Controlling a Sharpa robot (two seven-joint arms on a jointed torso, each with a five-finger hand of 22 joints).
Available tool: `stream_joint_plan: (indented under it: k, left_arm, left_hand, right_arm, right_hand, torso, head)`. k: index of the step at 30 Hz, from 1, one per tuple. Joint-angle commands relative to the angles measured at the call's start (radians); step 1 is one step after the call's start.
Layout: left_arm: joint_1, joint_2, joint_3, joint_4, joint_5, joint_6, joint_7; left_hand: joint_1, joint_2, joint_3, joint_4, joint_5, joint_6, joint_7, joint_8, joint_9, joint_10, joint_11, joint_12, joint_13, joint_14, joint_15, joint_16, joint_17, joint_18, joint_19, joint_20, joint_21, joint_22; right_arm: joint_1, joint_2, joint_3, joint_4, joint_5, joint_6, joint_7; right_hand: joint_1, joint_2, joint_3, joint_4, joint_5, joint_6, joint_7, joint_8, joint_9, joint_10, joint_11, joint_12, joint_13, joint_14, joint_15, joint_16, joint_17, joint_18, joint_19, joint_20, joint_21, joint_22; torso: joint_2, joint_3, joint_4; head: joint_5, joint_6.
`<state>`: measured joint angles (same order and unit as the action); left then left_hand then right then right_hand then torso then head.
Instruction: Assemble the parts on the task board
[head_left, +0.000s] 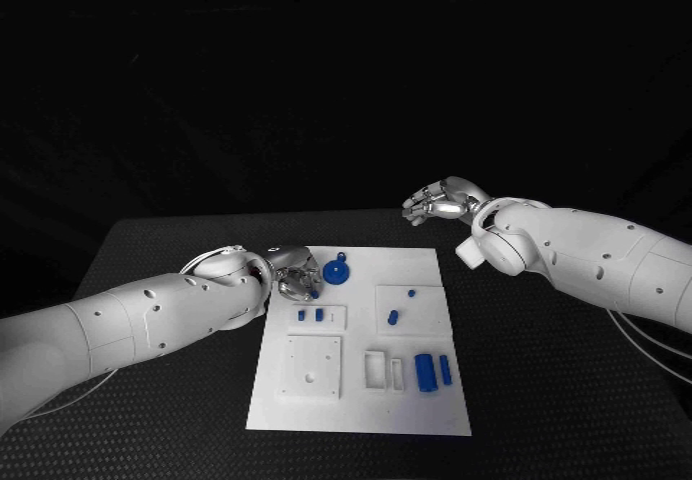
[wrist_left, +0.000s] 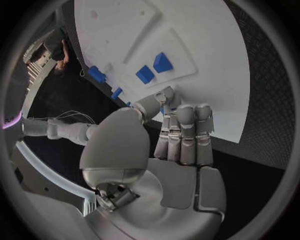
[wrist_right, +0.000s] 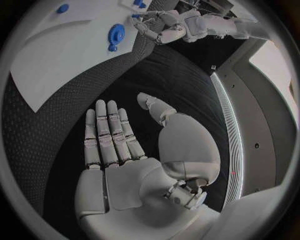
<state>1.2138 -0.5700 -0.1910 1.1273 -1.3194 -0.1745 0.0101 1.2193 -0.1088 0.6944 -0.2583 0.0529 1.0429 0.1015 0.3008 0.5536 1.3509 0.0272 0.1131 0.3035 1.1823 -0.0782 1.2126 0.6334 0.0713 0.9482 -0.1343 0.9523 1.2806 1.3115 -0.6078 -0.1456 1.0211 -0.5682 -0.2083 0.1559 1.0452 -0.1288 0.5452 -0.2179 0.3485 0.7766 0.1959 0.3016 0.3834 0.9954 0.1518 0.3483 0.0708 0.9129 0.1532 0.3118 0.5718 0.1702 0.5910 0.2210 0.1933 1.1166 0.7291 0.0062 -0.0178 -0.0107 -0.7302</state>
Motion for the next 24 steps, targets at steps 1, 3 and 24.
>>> stream_joint_plan:
  k: [1,3,24]
  left_arm:
    - [-0.005,-0.001,-0.004,0.002,0.001,0.042,-0.011]
    - [-0.005,-0.001,-0.004,0.001,0.001,0.035,-0.017]
    - [-0.005,-0.004,-0.004,-0.004,0.003,-0.004,-0.024]
  left_hand:
    - [-0.008,0.001,0.000,0.005,0.001,-0.022,0.011,-0.015,-0.008,-0.002,0.004,-0.007,0.003,-0.012,-0.001,0.002,-0.001,0.006,-0.012,-0.039,-0.007,0.002]
    - [-0.007,-0.002,0.000,0.004,0.001,-0.027,0.013,-0.018,-0.009,-0.001,0.004,-0.007,0.003,-0.013,-0.001,0.003,-0.001,0.005,-0.012,-0.039,-0.008,0.003]
    - [0.006,-0.039,-0.008,0.010,0.001,-0.191,0.007,-0.097,-0.053,-0.007,0.007,-0.025,0.011,-0.020,0.001,0.012,-0.005,0.003,-0.007,-0.040,-0.015,0.012]
  right_arm:
    - [0.000,0.000,0.000,0.002,-0.003,0.011,0.007]
    - [0.000,-0.001,0.000,0.002,-0.003,0.012,0.007]
    - [0.000,-0.001,0.000,0.000,-0.003,0.014,0.006]
  right_hand:
    - [-0.009,0.001,-0.006,-0.002,0.003,-0.005,0.020,0.004,-0.001,-0.002,0.003,-0.003,-0.002,-0.008,0.000,-0.006,-0.001,0.020,-0.001,0.001,-0.004,0.001]
    - [-0.009,0.001,-0.005,-0.002,0.003,-0.005,0.020,0.004,-0.001,-0.002,0.003,-0.003,-0.002,-0.008,0.000,-0.006,-0.001,0.020,-0.001,0.001,-0.004,0.001]
    - [-0.009,0.000,-0.006,-0.002,0.002,-0.005,0.020,0.005,-0.002,-0.002,0.003,-0.003,-0.001,-0.008,0.000,-0.006,-0.001,0.020,-0.001,0.002,-0.005,0.002]
  torso:
    - [0.000,0.0000,0.0002]
    - [0.000,-0.0003,0.0001]
    - [0.000,-0.0002,-0.0009]
  head:
    - [0.000,0.000]
    - [-0.001,0.000]
    - [0.000,0.000]
